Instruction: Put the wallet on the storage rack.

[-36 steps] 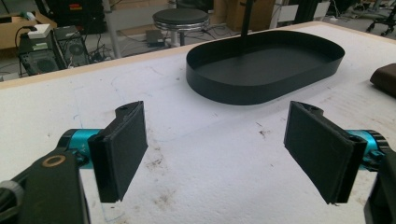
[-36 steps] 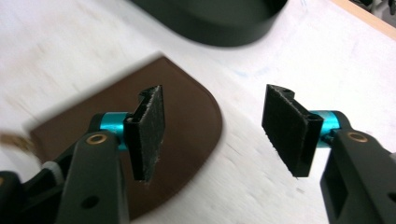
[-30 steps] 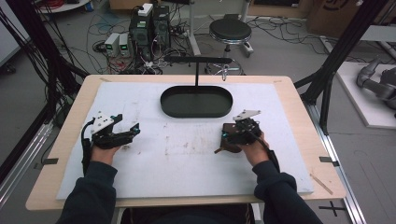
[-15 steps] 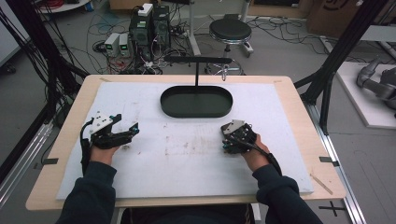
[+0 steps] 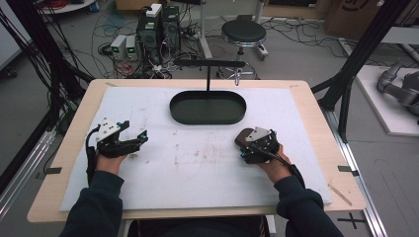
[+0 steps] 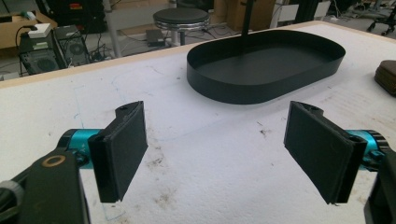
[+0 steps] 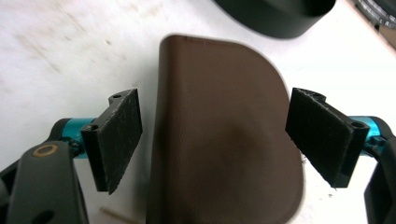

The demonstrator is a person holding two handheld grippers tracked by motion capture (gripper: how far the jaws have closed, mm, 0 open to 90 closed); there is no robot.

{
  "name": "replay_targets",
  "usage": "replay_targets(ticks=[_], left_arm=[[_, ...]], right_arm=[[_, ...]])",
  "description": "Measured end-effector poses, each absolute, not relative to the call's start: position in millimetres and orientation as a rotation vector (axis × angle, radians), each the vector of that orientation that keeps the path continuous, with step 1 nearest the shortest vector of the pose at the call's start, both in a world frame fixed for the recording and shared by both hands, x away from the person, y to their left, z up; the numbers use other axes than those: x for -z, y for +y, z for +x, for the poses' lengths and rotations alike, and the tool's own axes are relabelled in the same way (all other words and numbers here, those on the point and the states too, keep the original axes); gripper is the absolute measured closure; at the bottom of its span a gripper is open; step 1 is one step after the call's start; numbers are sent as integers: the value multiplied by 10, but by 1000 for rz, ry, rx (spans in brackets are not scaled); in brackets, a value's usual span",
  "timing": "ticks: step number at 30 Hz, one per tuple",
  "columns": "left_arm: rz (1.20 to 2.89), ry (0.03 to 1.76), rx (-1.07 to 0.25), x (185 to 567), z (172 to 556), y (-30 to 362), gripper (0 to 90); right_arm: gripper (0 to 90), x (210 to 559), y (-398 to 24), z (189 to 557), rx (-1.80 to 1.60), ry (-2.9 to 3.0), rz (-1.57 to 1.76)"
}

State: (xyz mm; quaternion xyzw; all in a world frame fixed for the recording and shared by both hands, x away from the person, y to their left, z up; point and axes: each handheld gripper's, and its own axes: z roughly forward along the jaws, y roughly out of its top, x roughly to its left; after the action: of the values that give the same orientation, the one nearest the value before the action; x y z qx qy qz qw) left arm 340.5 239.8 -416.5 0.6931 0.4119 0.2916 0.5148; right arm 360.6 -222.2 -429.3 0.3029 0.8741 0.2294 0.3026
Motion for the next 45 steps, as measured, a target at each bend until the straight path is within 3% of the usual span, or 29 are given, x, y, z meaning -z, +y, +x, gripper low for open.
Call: replay_targets(ticks=[8,20,24,32,45], left_arm=[[1666,989,-700,4166,3406,2403,212],[1661,993,-697,4169,3410,2406,212],[1660,995,-699,4169,3411,2409,212],[1660,996,-701,4168,3411,2411,212],[1662,990,-705,4165,3411,2414,212]], right_arm=[[190,4364,-2273,3710,-582,2338,835],[389,4261,-2312,3704,-625,2360,947],[546,4161,-2396,3671,-723,2359,981],[696,3962,-2575,3672,-858,2331,1027],[716,3770,-2870,3683,-1155,2352,1206]])
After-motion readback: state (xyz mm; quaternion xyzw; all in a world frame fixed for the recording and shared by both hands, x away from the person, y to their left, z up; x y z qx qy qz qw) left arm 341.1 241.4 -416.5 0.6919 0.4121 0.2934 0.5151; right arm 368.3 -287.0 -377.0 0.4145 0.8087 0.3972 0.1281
